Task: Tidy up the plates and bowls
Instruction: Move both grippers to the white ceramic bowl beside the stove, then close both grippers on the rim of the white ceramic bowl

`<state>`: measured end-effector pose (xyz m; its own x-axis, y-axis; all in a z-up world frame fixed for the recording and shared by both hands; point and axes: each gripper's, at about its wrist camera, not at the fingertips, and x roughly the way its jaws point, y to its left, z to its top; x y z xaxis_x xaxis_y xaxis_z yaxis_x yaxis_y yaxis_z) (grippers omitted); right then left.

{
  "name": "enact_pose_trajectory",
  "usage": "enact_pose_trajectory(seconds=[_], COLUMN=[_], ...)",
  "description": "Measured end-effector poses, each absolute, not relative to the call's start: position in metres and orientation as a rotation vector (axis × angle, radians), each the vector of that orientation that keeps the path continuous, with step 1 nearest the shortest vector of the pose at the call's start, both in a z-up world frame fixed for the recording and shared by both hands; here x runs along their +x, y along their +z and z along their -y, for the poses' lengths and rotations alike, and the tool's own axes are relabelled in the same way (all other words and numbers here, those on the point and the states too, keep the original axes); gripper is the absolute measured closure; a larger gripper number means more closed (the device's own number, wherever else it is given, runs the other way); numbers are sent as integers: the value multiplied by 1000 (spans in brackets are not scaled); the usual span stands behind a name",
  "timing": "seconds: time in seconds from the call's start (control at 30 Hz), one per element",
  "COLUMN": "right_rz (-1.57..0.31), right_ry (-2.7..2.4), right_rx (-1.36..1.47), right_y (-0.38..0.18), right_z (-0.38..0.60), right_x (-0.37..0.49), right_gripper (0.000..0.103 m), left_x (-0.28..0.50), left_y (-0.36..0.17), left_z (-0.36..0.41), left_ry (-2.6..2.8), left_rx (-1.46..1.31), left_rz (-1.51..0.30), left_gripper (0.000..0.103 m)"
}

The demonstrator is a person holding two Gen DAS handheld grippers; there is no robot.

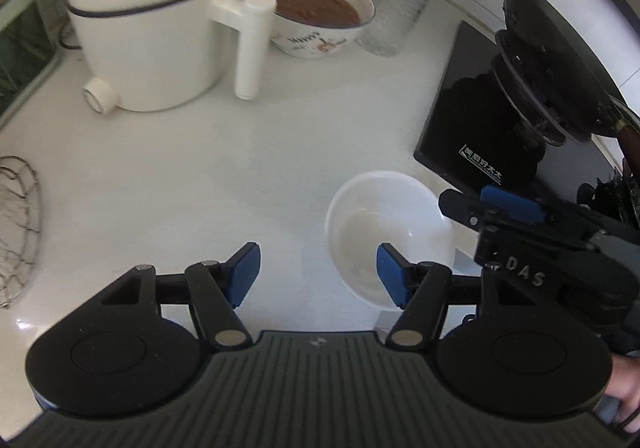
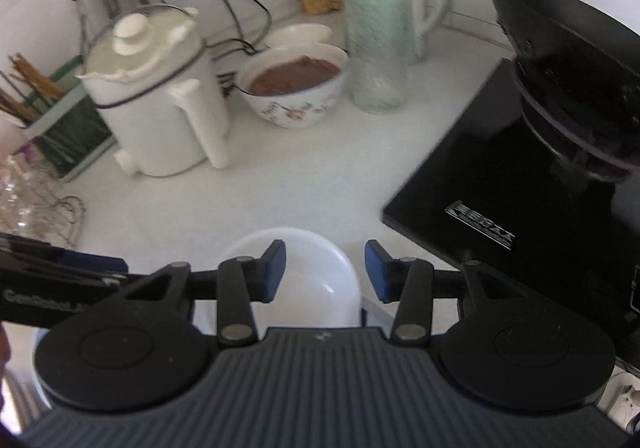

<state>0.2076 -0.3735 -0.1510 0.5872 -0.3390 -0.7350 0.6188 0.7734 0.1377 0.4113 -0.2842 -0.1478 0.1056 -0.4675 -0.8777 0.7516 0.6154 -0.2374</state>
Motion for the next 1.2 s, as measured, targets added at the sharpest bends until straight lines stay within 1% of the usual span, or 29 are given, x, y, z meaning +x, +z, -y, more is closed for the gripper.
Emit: enact_pose_trajectory(seconds=[0.13, 0.27, 0.33, 0.4, 0.67, 0.83, 0.9, 0.97, 1.0, 1.03, 1.07, 1.13, 1.2], right_rz=[-795, -823, -831, -840, -871, -899, -914, -919, -921, -921, -919, -917, -915], right_ry=[-605, -589, -589, -589, -571, -567, -565, -561, -558, -555, -549, -542, -536], right_rx=[319, 390, 431, 459, 468, 495, 506, 520, 527, 533, 537, 543, 549], right_y=[-163, -172, -177, -181, -195, -201, -204, -207, -208, -208, -209, -209, -209], right_z=[374, 384, 389, 392, 393, 395, 395, 395, 396, 396, 396, 396, 395], right_x=[210, 206, 204, 204, 209, 211, 211, 211, 210, 210, 209, 208, 207], right_gripper=[57, 57, 57, 57, 58, 64, 67, 74, 78, 80, 81, 86, 90], left_x=[414, 420, 423, 425, 428, 428, 429, 430, 431, 431, 431, 432, 432], left_y=[-156, -163, -168, -172, -188, -196, -198, -201, -203, -204, -204, -205, -205], left_z=[296, 306, 311, 313, 314, 313, 313, 313, 312, 312, 311, 309, 308], left_ry=[-934, -935, -934, -932, -918, -927, -929, -929, -926, -925, -924, -926, -928], left_rx=[287, 279, 276, 264, 243, 198, 180, 160, 151, 142, 133, 112, 96], left_rz=[-1177, -1196, -1210, -1224, -1268, -1296, -1318, -1340, -1348, -1354, -1358, -1366, -1372], left_gripper=[34, 36, 39, 41, 41, 45, 49, 54, 58, 62, 65, 75, 79])
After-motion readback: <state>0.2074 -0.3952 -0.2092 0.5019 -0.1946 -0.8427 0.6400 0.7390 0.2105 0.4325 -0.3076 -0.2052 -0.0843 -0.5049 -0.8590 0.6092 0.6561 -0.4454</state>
